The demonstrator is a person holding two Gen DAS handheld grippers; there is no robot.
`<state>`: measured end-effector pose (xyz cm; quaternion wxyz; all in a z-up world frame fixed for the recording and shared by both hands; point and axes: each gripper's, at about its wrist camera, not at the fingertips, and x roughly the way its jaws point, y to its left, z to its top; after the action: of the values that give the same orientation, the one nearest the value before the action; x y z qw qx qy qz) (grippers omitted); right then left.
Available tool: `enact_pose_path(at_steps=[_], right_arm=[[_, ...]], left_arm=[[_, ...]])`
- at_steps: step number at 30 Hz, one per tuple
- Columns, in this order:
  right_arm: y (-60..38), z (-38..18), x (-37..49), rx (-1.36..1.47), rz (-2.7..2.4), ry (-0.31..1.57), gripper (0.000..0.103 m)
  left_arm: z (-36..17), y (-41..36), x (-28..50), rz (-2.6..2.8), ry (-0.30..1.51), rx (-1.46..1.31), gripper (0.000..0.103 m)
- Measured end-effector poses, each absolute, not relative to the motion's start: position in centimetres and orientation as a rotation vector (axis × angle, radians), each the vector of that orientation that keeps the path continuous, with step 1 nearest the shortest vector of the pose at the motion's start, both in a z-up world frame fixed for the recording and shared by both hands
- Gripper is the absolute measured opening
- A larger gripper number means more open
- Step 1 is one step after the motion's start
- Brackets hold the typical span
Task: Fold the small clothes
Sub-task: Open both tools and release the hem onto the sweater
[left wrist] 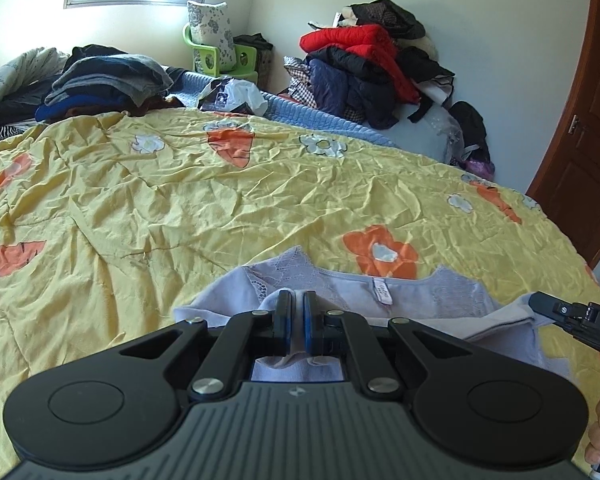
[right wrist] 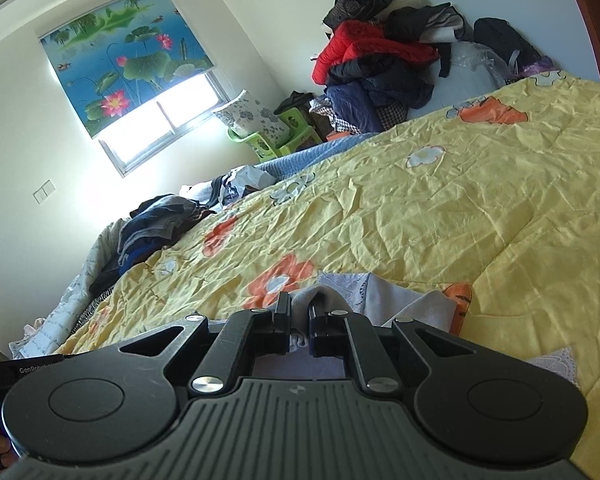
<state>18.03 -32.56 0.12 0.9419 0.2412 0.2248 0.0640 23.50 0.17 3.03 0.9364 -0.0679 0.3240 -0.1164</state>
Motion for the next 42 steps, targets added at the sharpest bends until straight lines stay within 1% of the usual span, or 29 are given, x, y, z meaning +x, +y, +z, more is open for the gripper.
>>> enact_pose_path(at_steps=[8,12,20,21,26,28,29,30,31,33,35,36,37,39,42], right_arm=[[-32.9,-1.6,20.4,0.511,0.114,0.510,0.014],[-33.1,-2.5,21.4,0.520,0.100,0.540,0.016],[-33.7,-3.3,22.5,0.536,0.093,0.566,0.017],[-33.8,-3.3,22.7,0.537,0.092,0.568,0.020],[-33.9,-3.1,23.6,0.516,0.075,0.568,0.029],[-34.0,-3.0,24.0,0.504,0.059,0.567,0.035],[-34.1,-2.9,24.0,0.501,0.047,0.564,0.036],[-34.3,-2.8,24.0,0.501,0.031,0.559,0.040],[-34.5,-2.5,23.8,0.504,0.013,0.545,0.043],[-34.6,-1.8,22.7,0.496,-0.012,0.491,0.043],[-34.3,-0.9,21.7,0.473,0.023,0.456,0.046],[-34.1,-0.5,21.4,0.462,0.067,0.459,0.050],[-33.7,-0.3,21.4,0.457,0.124,0.482,0.058],[-32.9,-0.6,22.0,0.457,0.264,0.574,0.065],[-31.2,-1.7,23.2,0.415,0.315,0.685,0.067]], left_arm=[[1.3,0.3,26.7,-0.190,0.702,-0.145,0.006],[0.4,0.5,28.2,-0.171,0.726,-0.154,0.006],[0.1,2.2,28.4,-0.137,0.740,-0.206,0.006],[0.3,2.5,28.3,-0.127,0.737,-0.222,0.006],[1.5,3.5,27.2,-0.109,0.702,-0.212,0.006],[1.9,3.5,26.7,-0.130,0.701,-0.199,0.006],[1.9,3.4,26.6,-0.138,0.706,-0.190,0.006],[1.9,3.3,26.4,-0.145,0.714,-0.181,0.006],[1.7,3.2,26.4,-0.151,0.725,-0.174,0.006],[1.4,2.9,26.3,-0.169,0.751,-0.169,0.006],[1.2,2.4,26.1,-0.205,0.765,-0.167,0.006],[1.1,1.9,25.9,-0.226,0.766,-0.159,0.006],[1.0,1.5,25.8,-0.243,0.766,-0.153,0.006],[1.0,0.3,25.5,-0.297,0.760,-0.149,0.006],[0.4,-1.3,25.8,-0.365,0.791,-0.151,0.007]])
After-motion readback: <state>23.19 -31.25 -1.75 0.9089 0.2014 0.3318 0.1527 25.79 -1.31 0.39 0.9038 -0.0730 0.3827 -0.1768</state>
